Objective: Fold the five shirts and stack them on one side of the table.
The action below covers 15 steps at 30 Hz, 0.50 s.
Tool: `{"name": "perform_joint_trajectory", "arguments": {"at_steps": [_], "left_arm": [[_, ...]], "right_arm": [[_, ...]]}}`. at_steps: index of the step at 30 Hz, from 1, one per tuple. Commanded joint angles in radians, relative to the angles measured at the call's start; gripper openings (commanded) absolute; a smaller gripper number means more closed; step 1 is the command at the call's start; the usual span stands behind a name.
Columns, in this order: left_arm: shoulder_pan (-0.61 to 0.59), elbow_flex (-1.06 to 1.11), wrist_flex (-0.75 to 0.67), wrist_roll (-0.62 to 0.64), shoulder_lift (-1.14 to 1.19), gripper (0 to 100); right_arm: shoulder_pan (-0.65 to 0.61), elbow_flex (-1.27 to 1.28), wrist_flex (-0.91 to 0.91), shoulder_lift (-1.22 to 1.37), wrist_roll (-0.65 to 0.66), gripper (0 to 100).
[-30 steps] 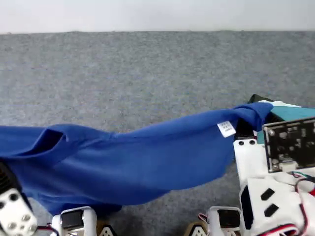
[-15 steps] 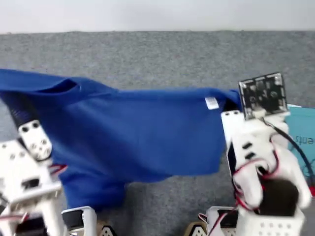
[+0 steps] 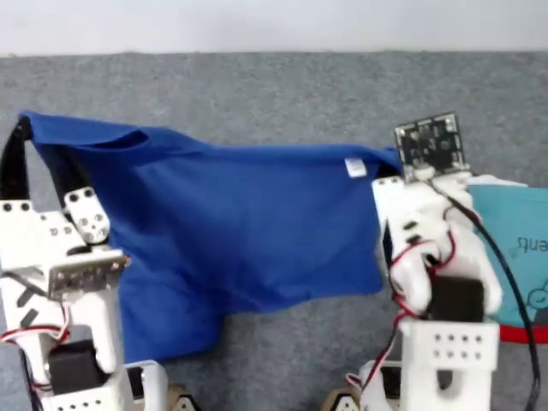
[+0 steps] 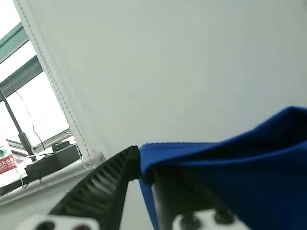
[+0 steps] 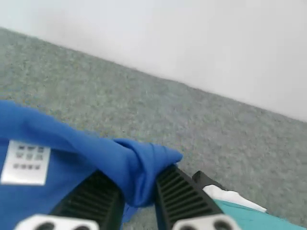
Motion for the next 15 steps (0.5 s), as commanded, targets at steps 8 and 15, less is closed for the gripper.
{"name": "perform_joint_trajectory", "arguments": {"at_steps": [8,15], "left_arm": [[-0.005,0.041,-0.074,-0.009,0.121,1],[-0.006,-0.11,-0.212,-0.011,0.384,1]], "right_arm": [[0.022,0.02,-0.236,0.099,-0.002,0.8],[0.068,-0.204,-0.274,0.318,-0.006,0.8]]}}
